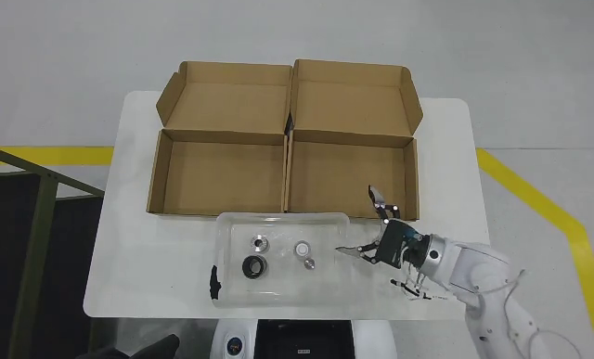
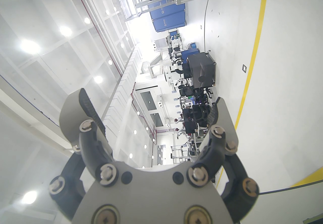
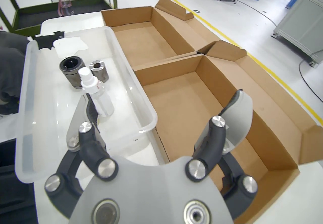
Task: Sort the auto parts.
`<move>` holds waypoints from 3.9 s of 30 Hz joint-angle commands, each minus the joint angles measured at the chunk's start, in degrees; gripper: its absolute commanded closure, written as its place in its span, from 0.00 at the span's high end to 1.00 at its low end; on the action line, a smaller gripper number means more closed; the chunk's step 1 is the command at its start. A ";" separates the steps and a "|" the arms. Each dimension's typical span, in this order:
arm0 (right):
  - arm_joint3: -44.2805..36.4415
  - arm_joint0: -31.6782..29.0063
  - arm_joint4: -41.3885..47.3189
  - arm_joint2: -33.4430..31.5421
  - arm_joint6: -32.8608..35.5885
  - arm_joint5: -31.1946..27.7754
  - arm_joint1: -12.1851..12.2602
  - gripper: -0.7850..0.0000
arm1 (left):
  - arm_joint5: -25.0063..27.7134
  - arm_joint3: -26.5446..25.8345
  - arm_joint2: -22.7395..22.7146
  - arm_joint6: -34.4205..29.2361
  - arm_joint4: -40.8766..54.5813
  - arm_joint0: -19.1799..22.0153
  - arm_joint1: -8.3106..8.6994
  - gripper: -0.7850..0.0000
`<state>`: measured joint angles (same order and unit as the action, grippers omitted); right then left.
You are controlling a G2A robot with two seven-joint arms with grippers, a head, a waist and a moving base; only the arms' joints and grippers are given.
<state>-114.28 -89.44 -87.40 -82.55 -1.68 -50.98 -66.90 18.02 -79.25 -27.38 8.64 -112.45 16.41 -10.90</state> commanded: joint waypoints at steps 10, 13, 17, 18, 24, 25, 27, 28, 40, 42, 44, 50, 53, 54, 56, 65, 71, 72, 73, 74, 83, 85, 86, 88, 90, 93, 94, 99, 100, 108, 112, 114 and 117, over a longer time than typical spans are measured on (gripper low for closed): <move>0.08 6.61 -0.29 9.84 9.69 -4.78 -0.04 1.00 | 0.00 0.00 0.00 0.00 0.00 0.00 0.00 1.00; 0.28 7.87 0.61 11.53 11.97 -5.16 -0.07 1.00 | 0.00 0.00 0.00 0.00 0.00 0.00 0.00 1.00; 0.39 9.27 1.54 13.98 14.69 -5.53 -0.12 1.00 | 0.00 0.00 0.00 0.00 0.00 0.00 0.00 1.00; 0.45 9.55 1.72 14.59 15.23 -5.55 -0.14 1.00 | 0.00 0.00 0.00 0.00 0.00 0.00 0.00 1.00; 1.38 10.86 1.64 17.96 17.86 -5.84 -0.15 1.00 | 0.00 0.00 0.00 0.00 0.00 0.00 0.00 1.00; 1.64 11.02 1.63 18.36 18.15 -5.70 -0.15 1.00 | 0.00 0.00 0.00 0.00 0.00 0.00 0.00 1.00; 2.17 11.29 1.61 18.88 18.61 -5.50 -0.10 1.00 | 0.00 0.00 0.00 0.00 0.00 0.00 0.00 1.00; 2.38 11.36 1.67 19.14 18.74 -5.51 -0.08 1.00 | 0.00 0.00 0.00 0.00 0.00 0.00 0.00 1.00; 4.87 12.04 3.14 19.68 20.27 -5.12 0.51 0.77 | 0.00 0.00 0.00 0.00 0.00 0.00 0.00 1.00; 5.07 12.22 3.19 19.90 20.54 -5.17 0.60 0.69 | 0.00 0.00 0.00 0.00 0.00 0.00 0.00 1.00; 5.25 12.42 3.22 20.19 20.71 -4.90 0.66 0.63 | 0.00 0.00 0.00 0.00 0.00 0.00 0.00 1.00; 6.47 13.77 2.47 21.34 21.17 -3.51 0.70 0.51 | 0.00 0.00 0.00 0.00 0.00 0.00 0.00 1.00; 7.04 14.45 1.91 21.86 21.68 -2.71 0.71 0.49 | 0.00 0.00 0.00 0.00 0.00 0.00 0.00 1.00; 7.26 14.65 1.83 21.92 21.78 -2.55 0.73 0.48 | 0.00 0.00 0.00 0.00 0.00 0.00 0.00 1.00; 7.52 14.92 1.77 22.06 21.83 -2.39 0.79 0.45 | 0.00 0.00 0.00 0.00 0.00 0.00 0.00 1.00; 7.78 15.12 3.71 21.94 19.73 -2.39 1.13 0.00 | 0.00 0.00 0.00 0.00 0.00 0.00 0.00 1.00; 5.82 13.65 6.39 19.29 14.60 -1.54 1.67 0.00 | 0.00 0.00 0.00 0.00 0.00 0.00 0.00 1.00; 5.43 13.42 6.43 18.83 13.88 -1.75 1.79 0.00 | 0.00 0.00 0.00 0.00 0.00 0.00 0.00 1.00; 4.83 13.26 5.67 18.37 13.67 -1.72 1.94 0.00 | 0.00 0.00 0.00 0.00 0.00 0.00 0.00 1.00; 4.16 12.91 5.51 18.04 12.90 -1.55 2.04 0.00 | 0.00 0.00 0.00 0.00 0.00 0.00 0.00 1.00; -0.78 11.15 4.56 16.27 3.59 1.82 2.47 0.00 | 0.00 0.00 0.00 0.00 0.00 0.00 0.00 1.00; -1.44 10.94 4.46 15.97 0.79 3.24 2.47 0.00 | 0.00 0.00 0.00 0.00 0.00 0.00 0.00 1.00; -1.69 10.92 4.33 15.74 -0.43 3.93 2.48 0.00 | 0.00 0.00 0.00 0.00 0.00 0.00 0.00 1.00; -1.95 10.83 4.38 15.34 -2.60 5.09 2.49 0.00 | 0.00 0.00 0.00 0.00 0.00 0.00 0.00 1.00; -2.14 10.92 4.71 14.84 -4.37 6.09 2.51 0.00 | 0.00 0.00 0.00 0.00 0.00 0.00 0.00 1.00; -2.16 11.37 5.68 14.03 -6.19 7.04 2.52 0.00 | 0.00 0.00 0.00 0.00 0.00 0.00 0.00 1.00; -2.13 11.59 6.23 13.80 -6.69 7.24 2.52 0.00 | 0.00 0.00 0.00 0.00 0.00 0.00 0.00 1.00; -1.88 12.72 8.77 12.54 -8.18 8.66 2.48 0.00 | 0.00 0.00 0.00 0.00 0.00 0.00 0.00 1.00; -1.82 12.82 9.50 12.32 -8.46 9.03 2.46 0.00 | 0.00 0.00 0.00 0.00 0.00 0.00 0.00 1.00; -0.99 14.18 13.46 11.28 -4.98 10.30 2.46 0.00 | 0.00 0.00 0.00 0.00 0.00 0.00 0.00 1.00; 0.64 15.71 15.42 11.60 -3.85 11.09 2.30 0.00 | 0.00 0.00 0.00 0.00 0.00 0.00 0.00 1.00; 2.09 16.73 16.42 12.01 -3.23 11.56 2.17 0.00 | 0.00 0.00 0.00 0.00 0.00 0.00 0.00 1.00; 4.57 18.68 17.49 12.75 -2.11 12.38 1.94 0.00 | 0.00 0.00 0.00 0.00 0.00 0.00 0.00 1.00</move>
<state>-110.72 -71.56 -70.20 -70.09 -4.26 -38.90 -64.88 18.02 -79.25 -27.38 8.64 -112.45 16.41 -10.90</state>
